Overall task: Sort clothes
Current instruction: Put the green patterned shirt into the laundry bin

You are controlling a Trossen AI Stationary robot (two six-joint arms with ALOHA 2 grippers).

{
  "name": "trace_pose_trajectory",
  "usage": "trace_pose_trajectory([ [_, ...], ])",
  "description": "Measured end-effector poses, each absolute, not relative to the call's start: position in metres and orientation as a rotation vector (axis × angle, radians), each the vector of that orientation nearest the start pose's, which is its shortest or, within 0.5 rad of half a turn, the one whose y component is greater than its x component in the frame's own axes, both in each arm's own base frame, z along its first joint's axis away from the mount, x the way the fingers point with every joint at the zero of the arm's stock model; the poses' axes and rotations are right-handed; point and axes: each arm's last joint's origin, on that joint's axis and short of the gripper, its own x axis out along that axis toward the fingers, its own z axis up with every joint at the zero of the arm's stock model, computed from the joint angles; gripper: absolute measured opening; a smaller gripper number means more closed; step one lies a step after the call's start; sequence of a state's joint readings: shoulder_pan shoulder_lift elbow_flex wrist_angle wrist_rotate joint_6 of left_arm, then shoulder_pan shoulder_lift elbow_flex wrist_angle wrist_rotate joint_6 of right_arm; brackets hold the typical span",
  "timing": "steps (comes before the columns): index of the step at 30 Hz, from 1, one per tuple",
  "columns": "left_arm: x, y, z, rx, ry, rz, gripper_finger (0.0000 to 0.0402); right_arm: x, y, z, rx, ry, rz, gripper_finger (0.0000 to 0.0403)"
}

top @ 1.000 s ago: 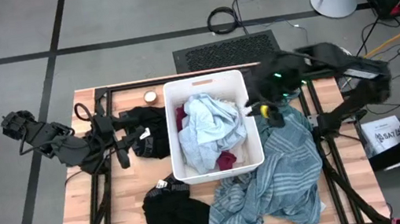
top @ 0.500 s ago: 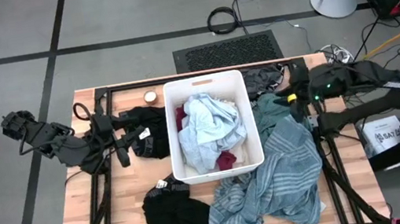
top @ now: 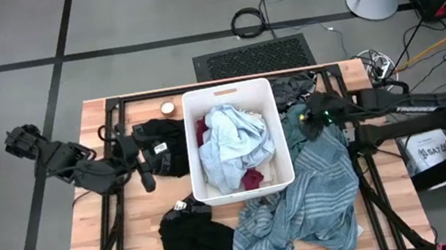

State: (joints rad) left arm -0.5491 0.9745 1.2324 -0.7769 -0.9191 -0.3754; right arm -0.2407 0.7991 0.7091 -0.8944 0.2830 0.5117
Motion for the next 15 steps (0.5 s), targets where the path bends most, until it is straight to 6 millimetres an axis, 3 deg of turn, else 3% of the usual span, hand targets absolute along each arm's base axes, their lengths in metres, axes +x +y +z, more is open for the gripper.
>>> trace_pose_trajectory([
  [7,0.161,-0.071,0.397,-0.002,0.328,0.428,0.0194,0.137,-0.076,0.226,0.503,0.837,-0.866,0.0121],
  [15,0.167,-0.075,0.393,-0.025,0.337,0.432,0.0194,0.142,-0.09,0.176,0.588,0.961,-0.817,0.0121],
])
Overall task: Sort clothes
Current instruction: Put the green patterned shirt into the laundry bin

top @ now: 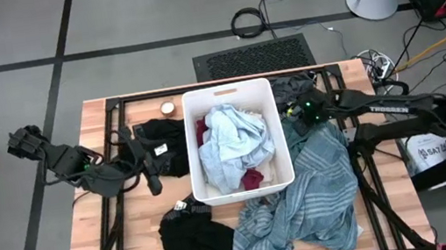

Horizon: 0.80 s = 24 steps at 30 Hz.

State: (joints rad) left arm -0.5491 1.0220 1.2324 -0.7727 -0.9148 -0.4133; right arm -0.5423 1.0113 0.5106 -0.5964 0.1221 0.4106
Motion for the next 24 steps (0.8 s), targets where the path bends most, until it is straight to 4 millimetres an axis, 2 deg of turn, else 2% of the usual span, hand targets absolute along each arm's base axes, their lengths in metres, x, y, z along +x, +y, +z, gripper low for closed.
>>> trace_pose_trajectory([
  [6,0.169,-0.077,0.392,-0.029,0.337,0.43,0.0194,0.145,-0.093,0.161,0.57,1.041,-0.816,0.011],
  [8,0.169,-0.077,0.392,-0.053,0.332,0.434,0.0194,0.146,-0.093,0.16,0.563,1.053,-0.813,0.0087],
  [12,0.169,-0.077,0.392,-0.08,0.328,0.433,0.0194,0.147,-0.094,0.158,0.539,1.068,-0.796,0.0014],
  [14,0.17,-0.078,0.392,-0.088,0.334,0.413,0.0194,0.146,-0.094,0.161,0.535,1.066,-0.792,0.0008],
  [18,0.171,-0.079,0.394,-0.109,0.321,0.394,0.0194,0.148,-0.095,0.188,0.52,1.038,-0.779,0.0002],
  [24,0.171,-0.079,0.394,-0.102,0.322,0.392,0.0194,0.138,-0.089,0.258,0.459,0.939,-0.75,0.0001],
])
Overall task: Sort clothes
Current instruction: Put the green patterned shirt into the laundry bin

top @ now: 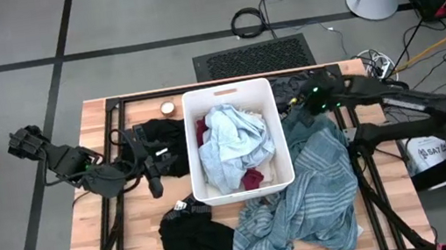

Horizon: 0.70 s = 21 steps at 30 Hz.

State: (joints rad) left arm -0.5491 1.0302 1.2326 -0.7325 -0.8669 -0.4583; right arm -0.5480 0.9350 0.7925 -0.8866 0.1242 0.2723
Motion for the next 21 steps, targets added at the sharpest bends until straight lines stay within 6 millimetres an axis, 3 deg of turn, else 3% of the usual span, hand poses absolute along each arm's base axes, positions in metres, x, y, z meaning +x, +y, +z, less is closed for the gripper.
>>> trace_pose_trajectory([
  [6,0.171,-0.079,0.394,-0.077,0.327,0.388,0.0194,0.11,-0.071,0.331,0.396,0.741,-0.731,0.0],
  [11,0.171,-0.079,0.394,-0.07,0.328,0.387,0.0194,0.086,-0.054,0.377,0.379,0.53,-0.657,0.0],
  [16,0.172,-0.08,0.396,-0.067,0.311,0.38,0.0194,0.067,-0.04,0.401,0.389,0.401,-0.556,0.0],
  [21,0.176,-0.082,0.398,-0.058,0.291,0.37,0.0194,0.054,-0.028,0.41,0.427,0.324,-0.47,0.0],
])
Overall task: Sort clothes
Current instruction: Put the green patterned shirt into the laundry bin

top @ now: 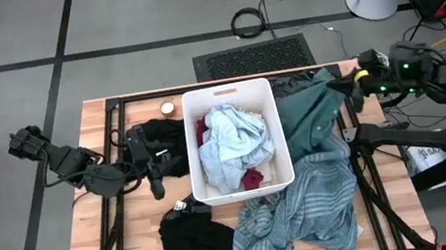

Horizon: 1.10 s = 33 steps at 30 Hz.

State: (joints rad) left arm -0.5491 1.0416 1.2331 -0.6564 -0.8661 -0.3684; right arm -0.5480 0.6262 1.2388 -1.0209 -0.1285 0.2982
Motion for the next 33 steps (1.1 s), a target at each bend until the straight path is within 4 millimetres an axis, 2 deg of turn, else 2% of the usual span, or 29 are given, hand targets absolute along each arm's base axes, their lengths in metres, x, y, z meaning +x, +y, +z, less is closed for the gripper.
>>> trace_pose_trajectory([
  [7,0.183,-0.087,0.395,-0.046,0.3,0.359,0.0194,0.042,-0.02,0.409,0.454,0.295,-0.415,0.0],
  [16,0.189,-0.09,0.392,-0.041,0.315,0.345,0.0194,0.047,-0.023,0.407,0.476,0.321,-0.421,0.0],
  [23,0.191,-0.087,0.391,-0.047,0.321,0.35,0.0194,0.051,-0.025,0.397,0.517,0.444,-0.433,0.0005],
  [29,0.194,-0.082,0.391,-0.053,0.323,0.37,0.0194,0.059,-0.03,0.385,0.552,0.617,-0.449,0.007],
  [33,0.195,-0.079,0.391,-0.057,0.323,0.378,0.0194,0.067,-0.035,0.384,0.531,0.656,-0.459,0.0126],
])
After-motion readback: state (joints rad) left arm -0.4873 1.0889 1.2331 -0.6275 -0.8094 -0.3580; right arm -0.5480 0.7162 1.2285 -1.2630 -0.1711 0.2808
